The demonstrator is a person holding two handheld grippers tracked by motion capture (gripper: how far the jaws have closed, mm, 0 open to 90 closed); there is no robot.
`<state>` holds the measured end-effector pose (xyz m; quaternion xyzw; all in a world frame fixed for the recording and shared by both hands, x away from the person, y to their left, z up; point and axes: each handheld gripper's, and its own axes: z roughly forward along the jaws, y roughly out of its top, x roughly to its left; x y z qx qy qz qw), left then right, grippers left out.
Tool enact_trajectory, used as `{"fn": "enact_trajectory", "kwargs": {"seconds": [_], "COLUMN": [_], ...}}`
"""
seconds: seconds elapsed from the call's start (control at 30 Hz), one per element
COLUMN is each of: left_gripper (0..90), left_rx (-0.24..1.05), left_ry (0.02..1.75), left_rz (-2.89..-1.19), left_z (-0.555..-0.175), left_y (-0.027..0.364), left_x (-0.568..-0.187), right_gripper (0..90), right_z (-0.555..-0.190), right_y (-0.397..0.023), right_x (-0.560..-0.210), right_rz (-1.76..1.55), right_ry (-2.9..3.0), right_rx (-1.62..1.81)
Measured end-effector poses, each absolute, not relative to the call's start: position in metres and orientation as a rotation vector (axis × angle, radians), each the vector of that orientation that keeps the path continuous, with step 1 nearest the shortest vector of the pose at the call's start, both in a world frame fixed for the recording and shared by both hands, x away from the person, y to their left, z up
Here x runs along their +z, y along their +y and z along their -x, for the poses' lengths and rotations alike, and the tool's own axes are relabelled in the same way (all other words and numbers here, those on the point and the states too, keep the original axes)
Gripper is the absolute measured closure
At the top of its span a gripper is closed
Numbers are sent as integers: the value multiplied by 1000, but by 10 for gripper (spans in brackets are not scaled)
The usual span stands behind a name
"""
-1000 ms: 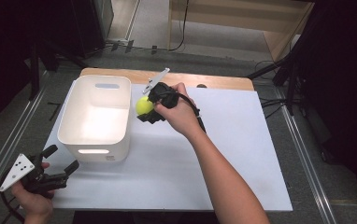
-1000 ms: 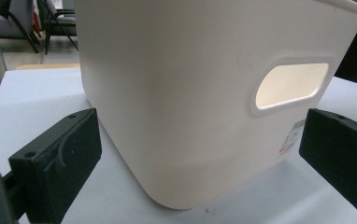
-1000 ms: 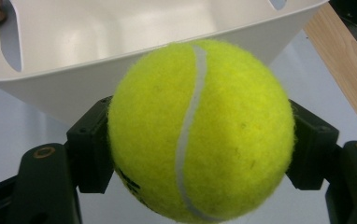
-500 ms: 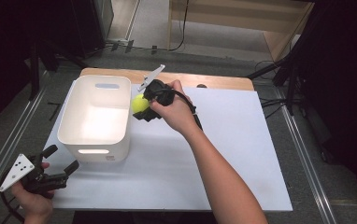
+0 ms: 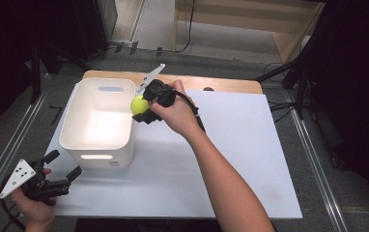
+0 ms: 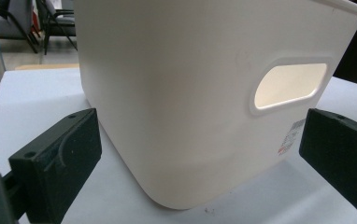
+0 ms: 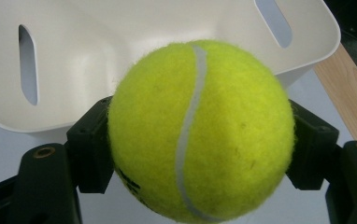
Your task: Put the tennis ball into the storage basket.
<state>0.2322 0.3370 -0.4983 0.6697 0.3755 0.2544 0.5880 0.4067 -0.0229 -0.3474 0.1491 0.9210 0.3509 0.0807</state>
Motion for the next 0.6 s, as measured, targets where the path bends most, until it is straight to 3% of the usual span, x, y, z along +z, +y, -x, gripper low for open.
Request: {"fn": "enact_trajectory", "kwargs": {"seconds": [0.6], "left_gripper": [0], "left_rx": [594], "left_ry": [873], "left_rz": [-1565], "left_z": [-233], "left_y": [337], "left_x": [-498], "right_gripper": [236], "right_z": [-407], "right_y": [-6], "right_x": [-341], "right_rz": [-414], "right_ry": [2766], "right_rx": [1046]}}
